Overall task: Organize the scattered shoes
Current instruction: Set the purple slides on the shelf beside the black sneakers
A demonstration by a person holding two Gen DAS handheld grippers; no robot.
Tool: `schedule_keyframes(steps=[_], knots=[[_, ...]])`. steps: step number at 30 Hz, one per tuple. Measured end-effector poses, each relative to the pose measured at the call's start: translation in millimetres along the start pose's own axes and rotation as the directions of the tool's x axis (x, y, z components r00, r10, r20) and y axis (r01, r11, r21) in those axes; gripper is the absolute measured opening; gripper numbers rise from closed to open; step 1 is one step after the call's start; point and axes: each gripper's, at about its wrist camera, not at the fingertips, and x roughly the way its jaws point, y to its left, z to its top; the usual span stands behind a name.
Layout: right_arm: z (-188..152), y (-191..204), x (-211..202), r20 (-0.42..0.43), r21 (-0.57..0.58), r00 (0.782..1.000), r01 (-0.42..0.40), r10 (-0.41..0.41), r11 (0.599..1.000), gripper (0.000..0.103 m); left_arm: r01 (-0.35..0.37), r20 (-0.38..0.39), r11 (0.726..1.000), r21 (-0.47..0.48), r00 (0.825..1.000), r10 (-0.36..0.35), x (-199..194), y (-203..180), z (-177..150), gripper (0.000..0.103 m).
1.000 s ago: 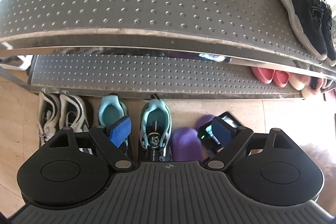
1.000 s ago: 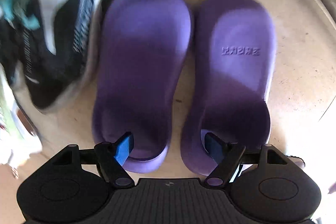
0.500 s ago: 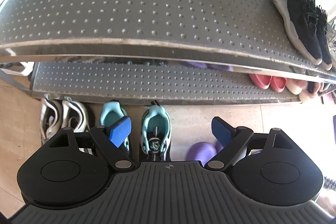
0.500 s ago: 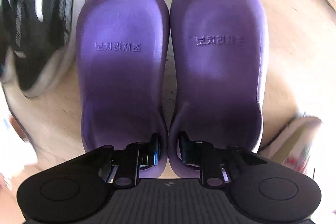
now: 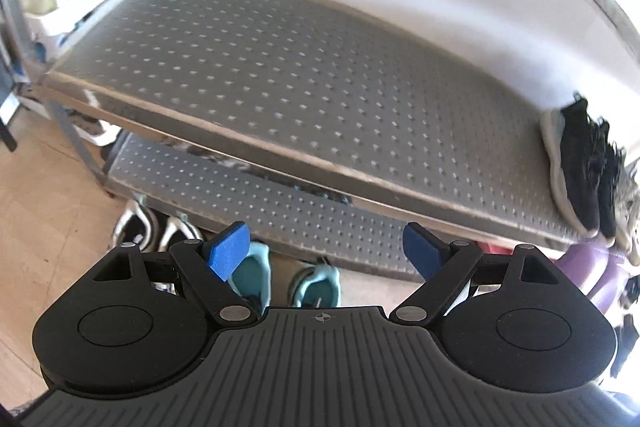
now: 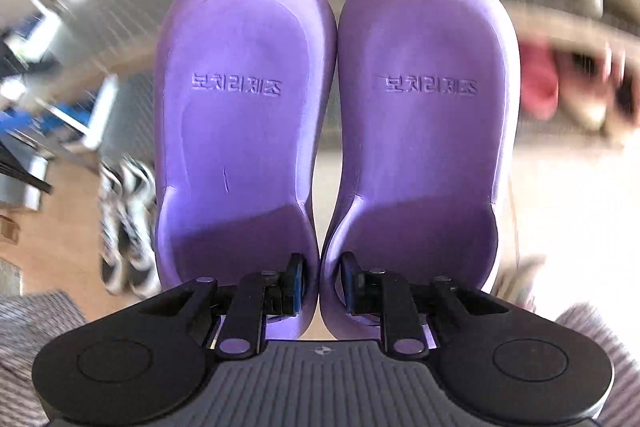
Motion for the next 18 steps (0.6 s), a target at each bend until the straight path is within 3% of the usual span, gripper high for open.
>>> schedule_keyframes(steps=[2, 6, 7, 8, 11, 15, 18], knots=[[46.1, 17.7, -10.5, 0.038, -0.067, 0.998, 0.052, -0.050, 0.996, 0.020, -0.002, 0.001, 1.000, -0.017, 1.000, 0.002, -0.4, 5.6, 1.6, 0.088], [121.4, 31.5, 14.5, 0.103, -0.091, 0.980, 0.180, -0.171, 0.979, 0.022, -0.011, -0.003, 1.000, 0.001, 1.000, 0.011, 3.5, 5.0, 3.2, 0.088], [129.3, 31.2, 16.9, 0.131, -0.089, 0.973, 0.201, -0.188, 0.976, 0.049, -0.011, -0.005, 1.000, 0.003, 1.000, 0.011, 4.1, 5.2, 3.1, 0.088], [132.9, 33.1, 13.3, 0.191, -0.080, 0.963, 0.207, -0.189, 0.975, 0.061, -0.008, -0.009, 1.000, 0.007, 1.000, 0.008, 4.9, 4.6, 3.0, 0.088], [130.0, 34.5, -0.4, 0.327, -0.068, 0.929, 0.204, -0.171, 0.977, 0.076, 0.019, -0.028, 0.999, 0.051, 0.999, -0.017, 10.1, -6.9, 2.4, 0.088], [107.6, 18.0, -18.4, 0.420, -0.081, 0.902, 0.143, -0.096, 0.986, 0.076, 0.035, -0.059, 0.997, 0.076, 0.998, -0.030, 18.8, -23.2, 1.2, 0.088], [86.2, 5.1, -28.6, 0.503, -0.071, 0.864, 0.060, -0.016, 0.996, 0.089, 0.044, -0.066, 0.996, 0.081, 0.997, -0.038, 19.9, -31.6, 0.2, 0.088]])
